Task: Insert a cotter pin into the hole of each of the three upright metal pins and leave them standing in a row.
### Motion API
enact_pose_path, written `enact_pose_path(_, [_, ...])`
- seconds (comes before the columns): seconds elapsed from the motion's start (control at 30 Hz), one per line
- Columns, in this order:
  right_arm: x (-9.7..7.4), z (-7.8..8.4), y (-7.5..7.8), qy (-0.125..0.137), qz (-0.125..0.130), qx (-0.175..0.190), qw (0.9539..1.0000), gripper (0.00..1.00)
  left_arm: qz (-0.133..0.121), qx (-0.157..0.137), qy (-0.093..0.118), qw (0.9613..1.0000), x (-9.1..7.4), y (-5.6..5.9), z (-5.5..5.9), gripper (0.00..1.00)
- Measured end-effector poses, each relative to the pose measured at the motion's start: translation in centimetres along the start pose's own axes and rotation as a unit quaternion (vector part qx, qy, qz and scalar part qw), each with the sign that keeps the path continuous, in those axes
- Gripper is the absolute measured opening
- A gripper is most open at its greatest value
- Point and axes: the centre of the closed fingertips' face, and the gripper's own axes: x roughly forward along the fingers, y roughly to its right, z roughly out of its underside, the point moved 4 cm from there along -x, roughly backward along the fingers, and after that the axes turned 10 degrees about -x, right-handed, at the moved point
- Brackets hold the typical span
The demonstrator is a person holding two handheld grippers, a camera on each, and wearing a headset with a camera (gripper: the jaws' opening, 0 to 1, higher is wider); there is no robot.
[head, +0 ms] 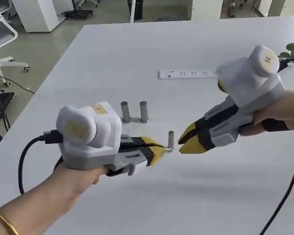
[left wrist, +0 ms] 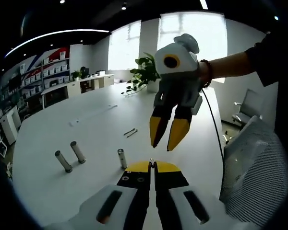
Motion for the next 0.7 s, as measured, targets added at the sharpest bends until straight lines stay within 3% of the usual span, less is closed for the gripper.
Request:
enact_pose_path(0.3, [0.0, 0.1, -1.2, 0.012, -0.046, 0.01, 0.9988, 0.09, 0.037, 0.05, -0.014, 0.998, -0.1, 1.4, 0.3, 0.0])
enact_pose_path(0.7, [1.0, 0.6, -1.8, 0.006, -0.065, 0.005, 0.9979, 0.08, 0.065, 0.083, -0.015, 0.9944, 0.1, 2.3, 0.1, 0.0])
